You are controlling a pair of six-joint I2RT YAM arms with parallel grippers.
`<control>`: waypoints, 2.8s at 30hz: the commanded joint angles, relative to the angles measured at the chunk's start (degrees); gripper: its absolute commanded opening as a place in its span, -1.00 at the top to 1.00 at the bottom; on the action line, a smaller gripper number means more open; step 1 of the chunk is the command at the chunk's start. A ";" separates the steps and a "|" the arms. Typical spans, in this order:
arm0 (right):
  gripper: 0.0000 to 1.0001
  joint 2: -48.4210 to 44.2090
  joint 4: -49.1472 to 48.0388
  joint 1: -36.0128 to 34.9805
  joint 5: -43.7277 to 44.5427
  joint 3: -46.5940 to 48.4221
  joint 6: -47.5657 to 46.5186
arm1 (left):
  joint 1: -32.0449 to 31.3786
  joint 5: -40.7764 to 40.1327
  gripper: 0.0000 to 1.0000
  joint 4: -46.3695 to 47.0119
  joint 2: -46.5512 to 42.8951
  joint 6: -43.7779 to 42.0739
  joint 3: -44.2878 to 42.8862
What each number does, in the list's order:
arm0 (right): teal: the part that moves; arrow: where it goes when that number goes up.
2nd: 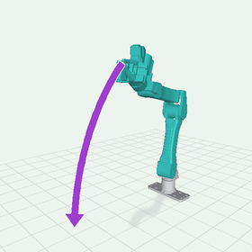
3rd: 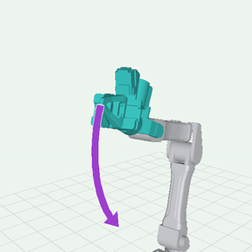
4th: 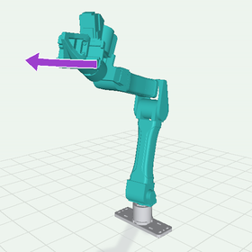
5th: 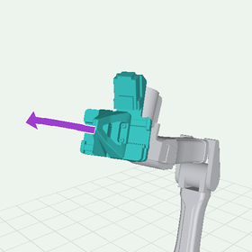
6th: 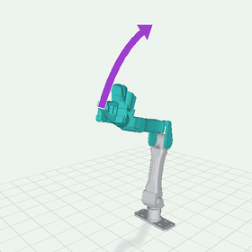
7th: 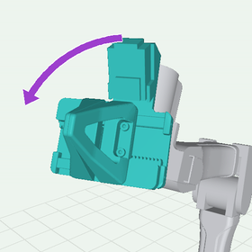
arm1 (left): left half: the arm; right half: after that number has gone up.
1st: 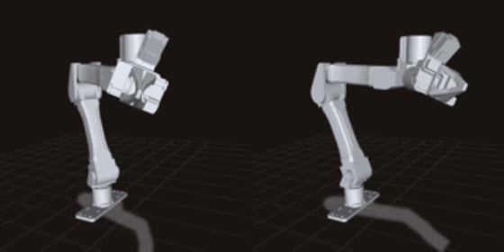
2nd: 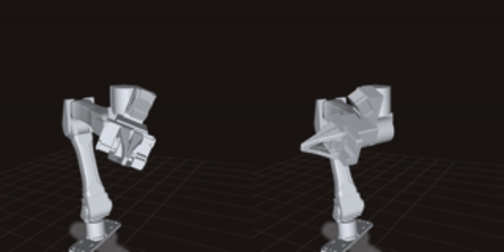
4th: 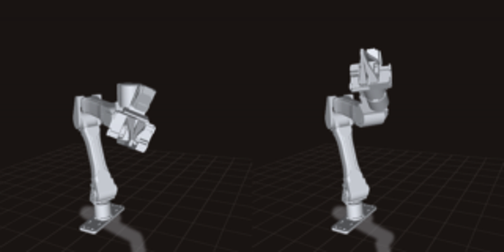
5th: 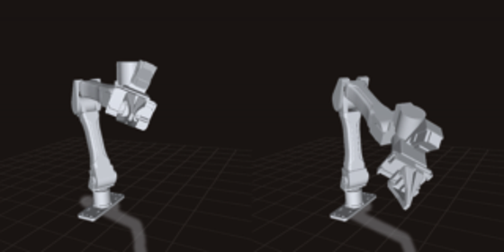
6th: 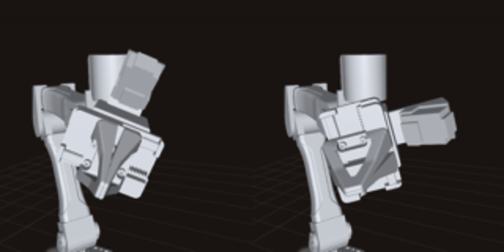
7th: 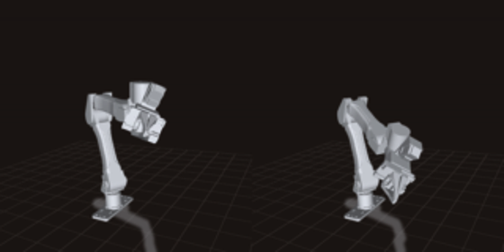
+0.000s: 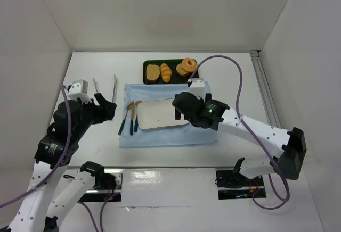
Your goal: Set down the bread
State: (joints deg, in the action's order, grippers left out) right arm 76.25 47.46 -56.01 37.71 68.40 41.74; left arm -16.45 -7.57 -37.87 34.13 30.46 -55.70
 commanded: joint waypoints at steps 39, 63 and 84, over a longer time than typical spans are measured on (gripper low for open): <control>-1.00 -3.83 -0.97 -1.47 -4.05 4.90 -10.01 | 7.39 -15.38 -0.99 9.83 43.03 -0.40 2.53; -1.00 -3.83 1.76 0.20 -2.47 8.15 -10.53 | 17.23 -4.38 -0.80 17.83 69.31 -3.74 -10.39; -1.00 -2.24 1.23 2.40 -3.00 9.82 -12.20 | 21.81 6.17 -0.60 16.16 77.93 -6.20 -15.49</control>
State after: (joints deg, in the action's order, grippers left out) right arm 73.87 48.51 -53.95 33.65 75.55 30.15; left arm 5.80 -5.28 -20.51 109.12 25.26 -71.68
